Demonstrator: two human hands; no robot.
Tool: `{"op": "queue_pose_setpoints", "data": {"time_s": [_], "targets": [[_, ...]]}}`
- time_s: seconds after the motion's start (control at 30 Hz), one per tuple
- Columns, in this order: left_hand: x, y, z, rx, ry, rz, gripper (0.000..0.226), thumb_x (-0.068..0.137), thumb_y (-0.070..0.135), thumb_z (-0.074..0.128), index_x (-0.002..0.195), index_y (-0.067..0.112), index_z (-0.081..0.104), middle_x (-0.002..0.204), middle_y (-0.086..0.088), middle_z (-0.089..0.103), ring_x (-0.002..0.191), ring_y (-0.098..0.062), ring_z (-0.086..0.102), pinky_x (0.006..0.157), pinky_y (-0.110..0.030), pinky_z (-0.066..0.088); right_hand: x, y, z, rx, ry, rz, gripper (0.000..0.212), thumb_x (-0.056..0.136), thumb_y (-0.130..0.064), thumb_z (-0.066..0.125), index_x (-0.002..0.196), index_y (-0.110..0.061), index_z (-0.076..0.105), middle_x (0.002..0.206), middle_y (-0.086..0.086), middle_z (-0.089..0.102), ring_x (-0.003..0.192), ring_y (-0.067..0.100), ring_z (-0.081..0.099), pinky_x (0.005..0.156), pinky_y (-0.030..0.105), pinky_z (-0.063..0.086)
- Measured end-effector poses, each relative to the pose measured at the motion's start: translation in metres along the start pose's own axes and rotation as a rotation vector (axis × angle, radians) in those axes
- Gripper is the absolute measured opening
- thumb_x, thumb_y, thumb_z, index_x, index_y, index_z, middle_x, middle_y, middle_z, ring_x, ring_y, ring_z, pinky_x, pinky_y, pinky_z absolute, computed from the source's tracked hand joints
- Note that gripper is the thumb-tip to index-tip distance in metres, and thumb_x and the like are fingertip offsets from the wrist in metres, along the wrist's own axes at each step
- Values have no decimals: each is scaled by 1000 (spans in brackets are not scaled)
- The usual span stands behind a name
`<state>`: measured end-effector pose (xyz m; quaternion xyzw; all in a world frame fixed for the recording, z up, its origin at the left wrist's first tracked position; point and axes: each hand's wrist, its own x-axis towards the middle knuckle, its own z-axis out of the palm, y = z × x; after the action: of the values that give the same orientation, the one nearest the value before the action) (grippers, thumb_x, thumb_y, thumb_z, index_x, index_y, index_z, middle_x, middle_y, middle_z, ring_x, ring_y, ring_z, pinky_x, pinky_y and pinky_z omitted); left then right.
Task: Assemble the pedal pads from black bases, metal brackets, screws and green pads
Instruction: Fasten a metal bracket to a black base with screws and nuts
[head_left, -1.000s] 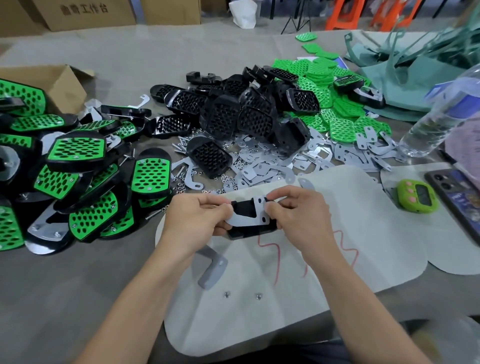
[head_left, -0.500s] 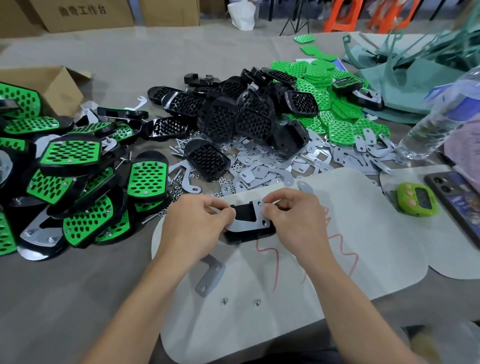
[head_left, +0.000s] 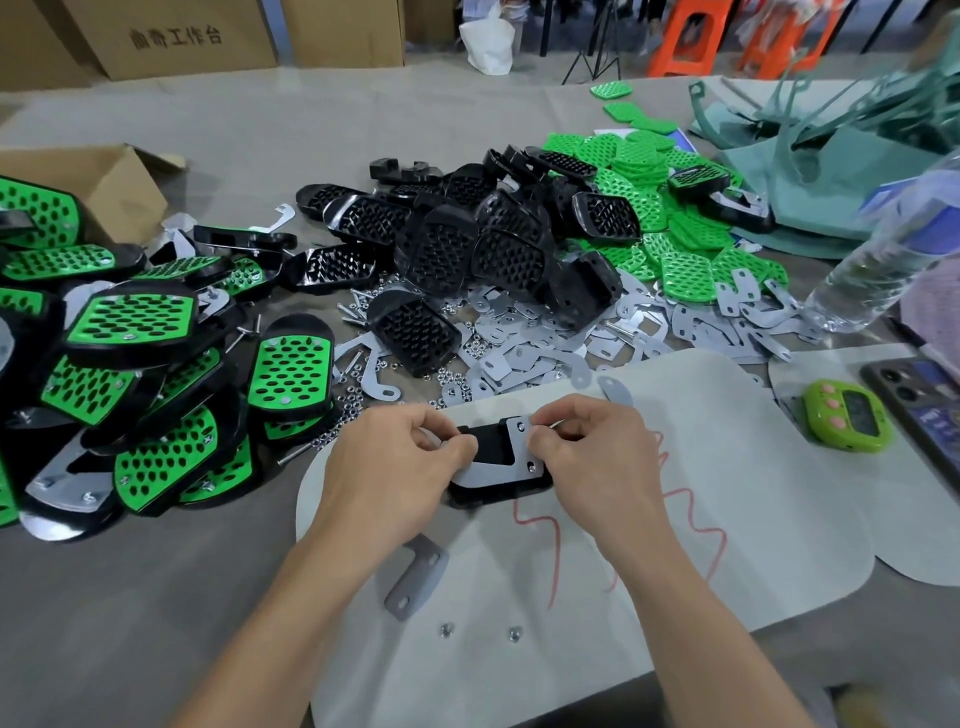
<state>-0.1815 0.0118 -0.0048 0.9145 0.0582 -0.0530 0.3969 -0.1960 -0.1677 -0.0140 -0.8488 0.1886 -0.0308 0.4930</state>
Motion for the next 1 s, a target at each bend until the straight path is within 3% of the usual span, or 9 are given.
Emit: {"op": "queue_pose_setpoints", "data": {"time_s": [0.27,0.4,0.57,0.67,0.73,0.8,0.9,1.0], "targets": [[0,5,3,159,64,55,19,77,50,75,69,34,67,58,18,65,67,-7,62,55,-26,39,3,-3,-2,-61,7,-7,14,80,-18,72,71,-28,70,58,-12,67,54,1,57,47,10,38],[1,1,4,173,89,23,23,76,57,73,73,36,62,65,11,66,75,-14,62,59,-30,39,3,-4,-1,-86,10,4,15,79,-20,72,68,-29,69,59,-22,66,64,-8,59,51,6,39],[3,-3,9,14,36,-48,27,78,46,77,65,26,66,53,10,65,64,-12,63,62,-31,50,9,-8,-2,-90,-32,75,17,73,-16,69,62,-29,70,52,-16,64,58,-1,58,43,11,34],[5,-1,10,15,43,-57,29,78,44,78,63,23,65,51,12,65,55,-5,60,55,-26,44,15,-12,-4,-125,-79,107,18,69,-10,64,59,-22,71,49,-11,63,51,8,56,44,21,41],[4,-1,11,-8,75,-52,26,75,43,81,63,24,67,51,12,64,53,-4,59,49,-22,39,18,-14,-4,-155,-89,105,16,70,-11,64,59,-21,71,49,-11,64,48,6,55,42,19,42],[-2,-3,14,-80,117,-29,19,73,40,82,67,28,69,50,10,63,50,-4,56,46,-15,35,17,-13,-3,-166,-53,69,13,74,-15,68,63,-23,71,51,-13,64,48,2,56,44,13,41],[-12,-9,17,-146,156,41,17,74,36,83,77,32,67,50,7,59,47,-6,48,55,-13,38,10,-7,-2,-124,-37,-8,10,79,-18,72,81,-27,70,54,-17,65,58,-11,57,54,3,38],[-13,-15,15,-160,128,99,21,77,33,83,86,33,64,53,3,61,49,-6,46,57,-12,38,4,1,-3,-50,-53,-69,17,81,-13,73,86,-29,74,57,-10,65,53,0,55,53,9,39]]}}
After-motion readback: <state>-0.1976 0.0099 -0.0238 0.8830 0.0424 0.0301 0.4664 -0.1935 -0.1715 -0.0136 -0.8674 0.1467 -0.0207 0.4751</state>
